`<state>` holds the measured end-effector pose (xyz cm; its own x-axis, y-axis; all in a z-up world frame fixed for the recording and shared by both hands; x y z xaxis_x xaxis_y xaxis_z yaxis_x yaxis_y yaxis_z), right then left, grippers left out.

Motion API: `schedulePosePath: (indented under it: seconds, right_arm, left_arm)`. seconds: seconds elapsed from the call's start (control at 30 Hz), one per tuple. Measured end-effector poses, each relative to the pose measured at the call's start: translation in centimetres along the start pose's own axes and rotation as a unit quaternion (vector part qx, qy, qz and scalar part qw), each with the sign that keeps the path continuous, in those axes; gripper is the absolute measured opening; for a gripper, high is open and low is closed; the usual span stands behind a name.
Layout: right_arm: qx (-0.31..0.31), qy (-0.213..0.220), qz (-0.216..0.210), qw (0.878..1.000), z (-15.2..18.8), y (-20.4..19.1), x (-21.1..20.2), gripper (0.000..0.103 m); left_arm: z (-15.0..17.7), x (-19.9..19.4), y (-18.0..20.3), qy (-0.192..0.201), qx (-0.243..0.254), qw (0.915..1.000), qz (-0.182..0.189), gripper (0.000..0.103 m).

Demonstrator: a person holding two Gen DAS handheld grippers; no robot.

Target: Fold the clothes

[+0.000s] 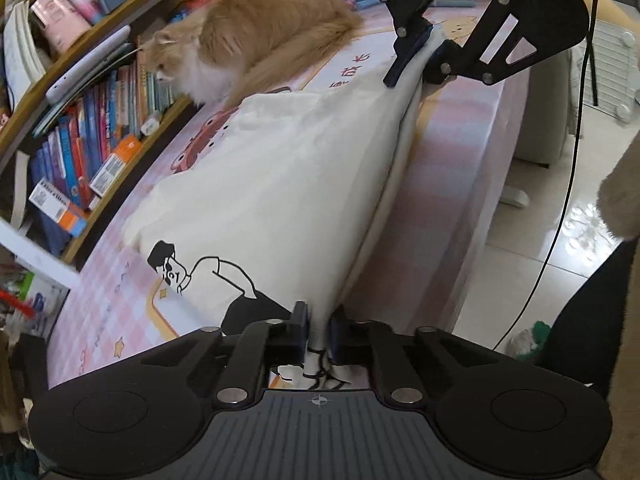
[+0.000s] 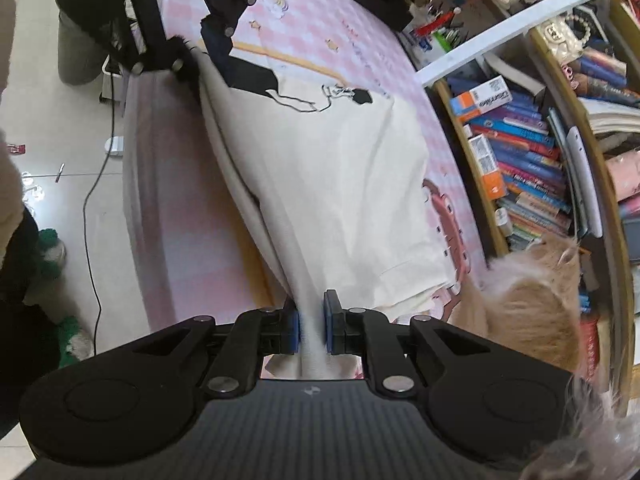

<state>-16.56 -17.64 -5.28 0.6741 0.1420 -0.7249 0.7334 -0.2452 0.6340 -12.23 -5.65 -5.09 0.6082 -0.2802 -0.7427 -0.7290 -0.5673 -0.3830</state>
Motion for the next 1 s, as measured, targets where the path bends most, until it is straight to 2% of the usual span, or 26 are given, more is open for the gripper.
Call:
schedulePosePath:
  seconds: [0.2, 0.43, 0.6, 0.77, 0.87, 1.0]
  right_arm:
    - [0.052, -0.003, -0.046, 0.998, -0.5, 1.2, -2.2, 0.009]
    - [0.111, -0.004, -0.097, 0.989, -1.1, 2.8, -4.9, 0.008]
    - [0.147, 0.009, -0.128, 0.981, -1.4, 5.3, -8.1, 0.008]
    - [0.183, 0.027, -0.097, 0.978, -1.3, 8.3, -8.8, 0.008]
    - [0.183, 0.026, -0.076, 0.98, -1.2, 9.6, -8.0, 0.008]
    - [0.18, 0.022, -0.069, 0.981, -0.9, 11.4, -6.0, 0.008]
  left_arm:
    - [-0.6, -2.6, -1.6, 0.012, -0.001, 0.9995, 0.03, 0.005]
    - [-1.5, -7.3, -2.7, 0.025, 0.008, 0.9967, 0.076, 0.005]
    - [-3.2, -9.1, -4.5, 0.054, 0.001, 0.9968, 0.058, 0.005]
    - [-5.2, -8.6, -6.6, 0.077, -0.023, 0.9962, 0.033, 0.005]
    - [-6.2, -7.1, -7.7, 0.076, -0.026, 0.9966, 0.022, 0.005]
    - [-6.7, -4.5, -9.3, 0.065, -0.036, 0.997, 0.018, 0.006]
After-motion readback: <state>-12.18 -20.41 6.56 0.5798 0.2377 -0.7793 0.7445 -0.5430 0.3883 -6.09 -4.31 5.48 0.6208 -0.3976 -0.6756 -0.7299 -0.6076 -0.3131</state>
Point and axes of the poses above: each gripper's, at about its wrist camera, not at the fingertips, and x roughly the way its jaws point, y to its right, z to its underside, the point moved 2 cm from there along x, roughly the way its jaws point, and after that the axes turned 6 degrees about -x, right-handed, at the moved point
